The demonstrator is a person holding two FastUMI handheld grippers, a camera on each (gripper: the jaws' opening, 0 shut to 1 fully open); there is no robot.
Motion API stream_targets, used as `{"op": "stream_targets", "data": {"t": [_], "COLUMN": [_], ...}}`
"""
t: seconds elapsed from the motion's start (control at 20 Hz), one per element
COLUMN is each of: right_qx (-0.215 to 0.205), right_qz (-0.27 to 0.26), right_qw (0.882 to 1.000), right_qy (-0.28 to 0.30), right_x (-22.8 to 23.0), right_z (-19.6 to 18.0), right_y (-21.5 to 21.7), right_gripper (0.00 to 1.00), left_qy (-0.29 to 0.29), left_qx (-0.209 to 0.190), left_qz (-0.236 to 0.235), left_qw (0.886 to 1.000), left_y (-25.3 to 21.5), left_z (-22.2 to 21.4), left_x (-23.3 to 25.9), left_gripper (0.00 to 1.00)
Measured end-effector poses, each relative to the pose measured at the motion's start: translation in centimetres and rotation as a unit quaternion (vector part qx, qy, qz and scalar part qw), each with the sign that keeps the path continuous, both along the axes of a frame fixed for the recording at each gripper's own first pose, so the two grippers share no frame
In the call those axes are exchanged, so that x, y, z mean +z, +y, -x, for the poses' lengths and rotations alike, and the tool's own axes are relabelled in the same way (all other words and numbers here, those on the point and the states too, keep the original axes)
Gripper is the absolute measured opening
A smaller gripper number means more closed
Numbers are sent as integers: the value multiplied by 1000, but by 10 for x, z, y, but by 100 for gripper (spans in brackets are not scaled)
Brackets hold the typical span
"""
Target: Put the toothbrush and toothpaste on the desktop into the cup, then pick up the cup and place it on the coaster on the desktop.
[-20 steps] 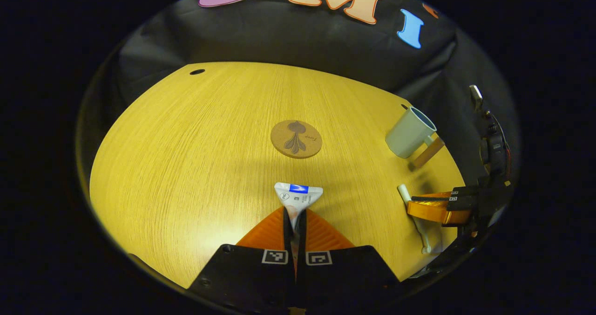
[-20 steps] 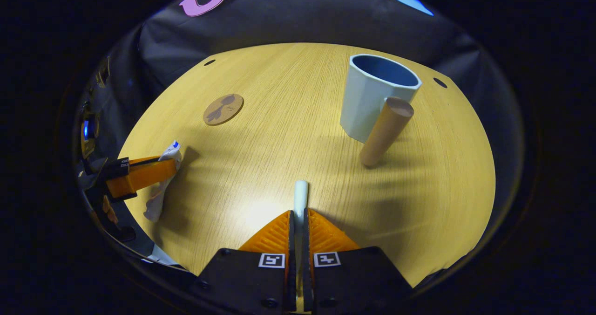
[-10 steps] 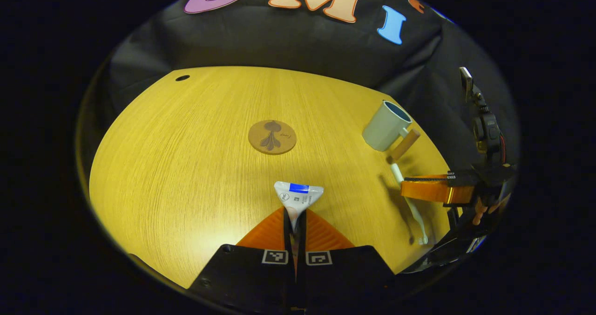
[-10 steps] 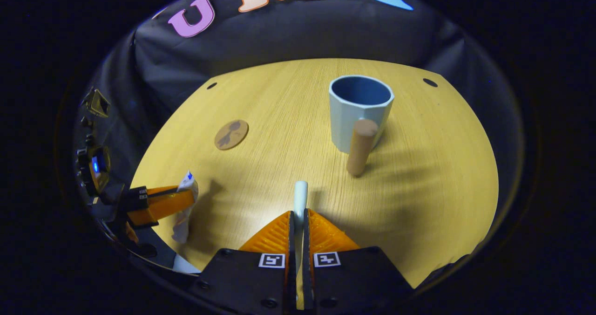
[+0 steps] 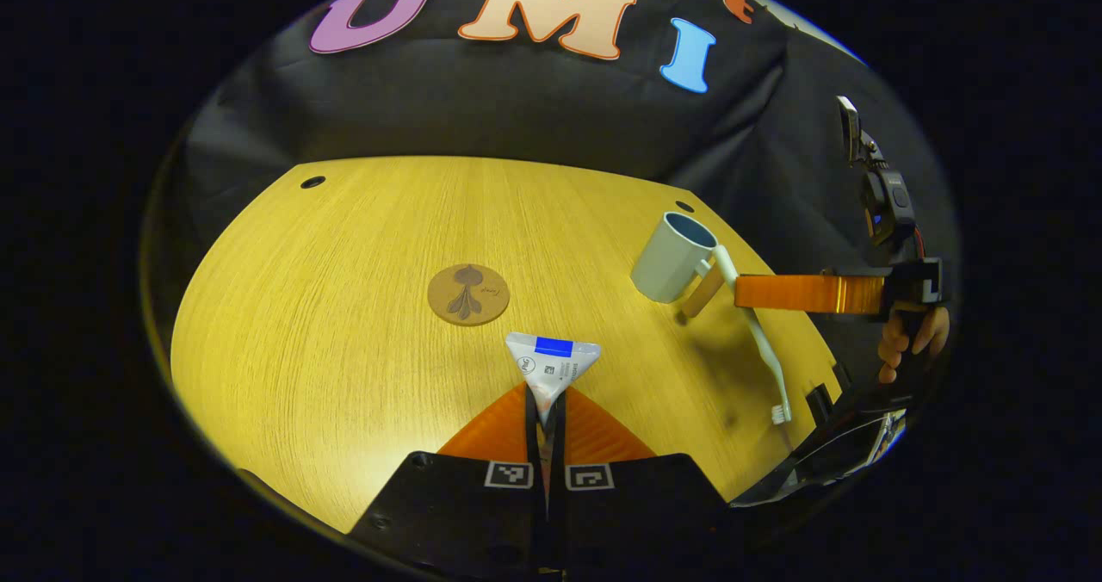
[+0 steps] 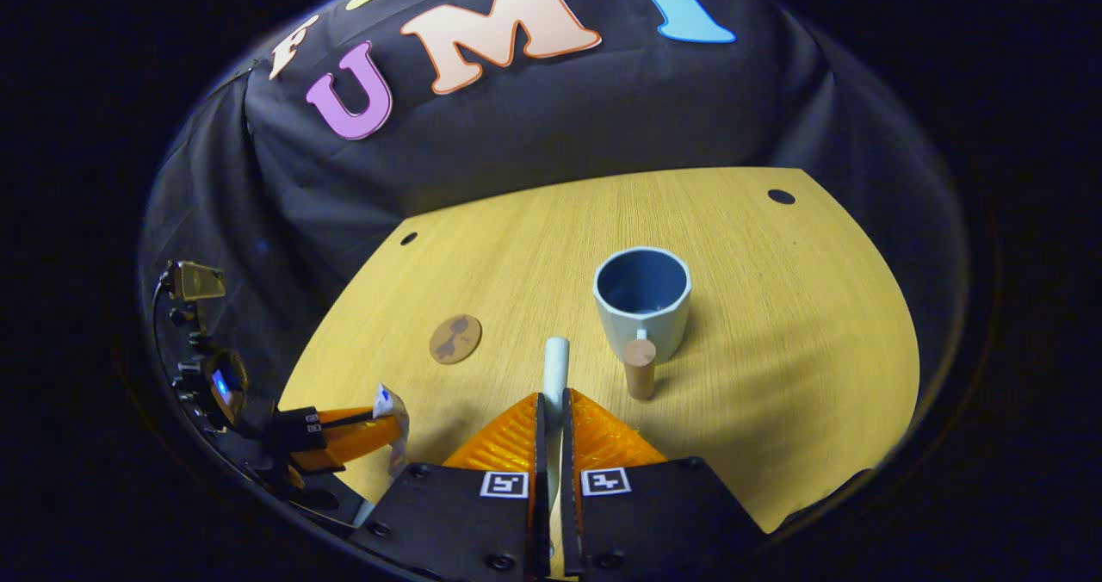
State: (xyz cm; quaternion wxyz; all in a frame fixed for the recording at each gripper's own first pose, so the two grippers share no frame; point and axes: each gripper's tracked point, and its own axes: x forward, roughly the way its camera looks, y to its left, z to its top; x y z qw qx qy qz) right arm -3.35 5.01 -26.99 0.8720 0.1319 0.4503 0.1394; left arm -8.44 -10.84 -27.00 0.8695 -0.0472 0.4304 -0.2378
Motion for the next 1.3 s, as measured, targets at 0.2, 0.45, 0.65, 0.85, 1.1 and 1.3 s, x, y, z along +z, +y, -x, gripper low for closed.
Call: {"op": "stream_targets", "data": {"t": [0.2,0.45,0.65,0.85,1.1,1.3], "right_qx": [-7,-12,-32,-63,-96,-109], "right_qz": [-31,-45,-49,-51,-42,-20], "right_qw": [998,995,992,987,980,975], "right_qy": [-50,-88,-111,-138,-170,-193], "right_x": [27,48,59,65,58,47], "right_z": [-23,-49,-80,-120,-166,-191], "right_y": [2,-1,-14,-30,-42,-51], "right_gripper": [8,8,8,8,8,8], "left_qy": [-31,-79,-100,-109,-113,-116], "left_qx": [-11,-18,-18,-17,-5,3], "left_qz": [12,34,44,47,57,53], "left_qw": [999,996,994,993,992,992], "left_y": [-15,-28,-37,-42,-47,-47], "left_z": [-4,-15,-22,-29,-34,-37], "left_x": [12,41,61,72,86,93], "left_gripper": [0,0,0,0,0,0]}}
